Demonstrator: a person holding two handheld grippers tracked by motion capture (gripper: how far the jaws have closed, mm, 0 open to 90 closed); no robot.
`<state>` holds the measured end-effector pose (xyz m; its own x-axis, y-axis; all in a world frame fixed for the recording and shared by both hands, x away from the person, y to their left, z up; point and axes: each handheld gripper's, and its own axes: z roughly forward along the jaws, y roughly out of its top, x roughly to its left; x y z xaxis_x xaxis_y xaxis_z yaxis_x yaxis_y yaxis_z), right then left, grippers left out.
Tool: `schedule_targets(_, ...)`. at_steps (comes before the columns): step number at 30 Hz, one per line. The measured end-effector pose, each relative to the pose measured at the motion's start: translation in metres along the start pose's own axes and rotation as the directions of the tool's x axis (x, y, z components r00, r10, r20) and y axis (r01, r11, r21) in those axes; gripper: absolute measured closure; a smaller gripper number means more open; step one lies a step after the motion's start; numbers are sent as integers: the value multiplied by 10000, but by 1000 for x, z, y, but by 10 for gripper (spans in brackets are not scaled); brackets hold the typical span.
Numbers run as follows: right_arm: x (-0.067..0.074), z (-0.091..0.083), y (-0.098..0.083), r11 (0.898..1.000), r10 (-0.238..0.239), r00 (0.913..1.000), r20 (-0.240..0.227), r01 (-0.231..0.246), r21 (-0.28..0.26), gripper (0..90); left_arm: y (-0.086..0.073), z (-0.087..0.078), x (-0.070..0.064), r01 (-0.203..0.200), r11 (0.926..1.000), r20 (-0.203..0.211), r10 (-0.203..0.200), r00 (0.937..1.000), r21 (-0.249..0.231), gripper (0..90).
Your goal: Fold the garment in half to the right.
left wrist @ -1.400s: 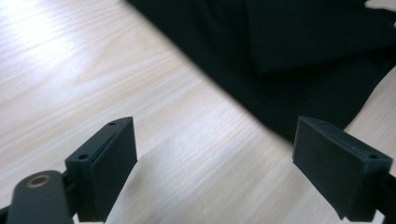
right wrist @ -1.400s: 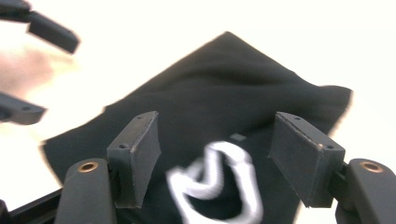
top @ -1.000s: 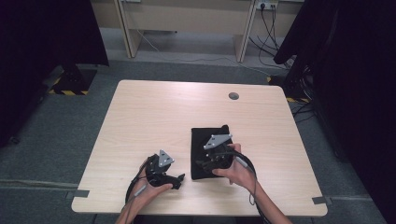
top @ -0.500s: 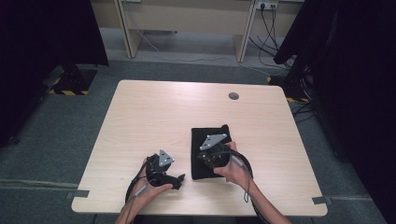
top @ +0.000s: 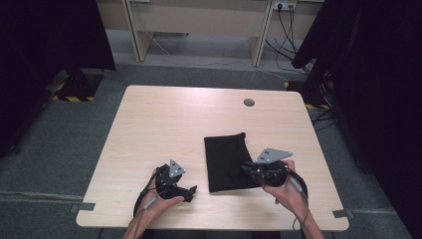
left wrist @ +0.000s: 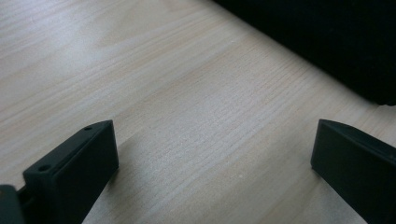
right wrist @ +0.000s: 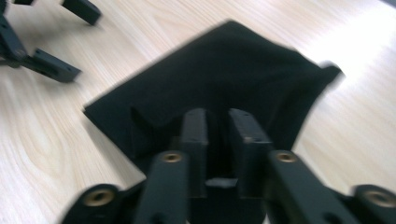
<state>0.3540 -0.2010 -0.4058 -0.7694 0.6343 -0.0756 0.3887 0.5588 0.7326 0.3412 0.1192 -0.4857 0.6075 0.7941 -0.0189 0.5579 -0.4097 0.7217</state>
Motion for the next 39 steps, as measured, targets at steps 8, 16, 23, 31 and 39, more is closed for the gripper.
schedule_targets(8, -9, -17, -1, 9983, 483, 9982, 351, -471, -333, 582, 0, 0, 0, -15, 10000, -8, 15, 10000, 11, 0)
schedule_targets(16, 4, 7, -6, 9981, 164, 9991, 401, -187, 594, 549, 0, 0, 0, 16, 10000, -23, -16, 10000, 1, 0)
schedule_targets(23, -6, 22, -25, 9932, -22, 9986, 536, -41, 1162, 815, 0, 0, 0, 15, 10000, -24, -15, 10000, 2, 0)
schedule_targets(31, -27, -2, -32, 9976, 233, 9962, 840, -286, 632, 875, 0, 0, 0, 31, 10000, -32, -31, 10000, 2, 0)
schedule_targets(39, -25, 11, -58, 9884, 366, 9976, 590, -448, 1453, 857, 0, 0, 0, 26, 10000, -39, -26, 10000, 4, 0)
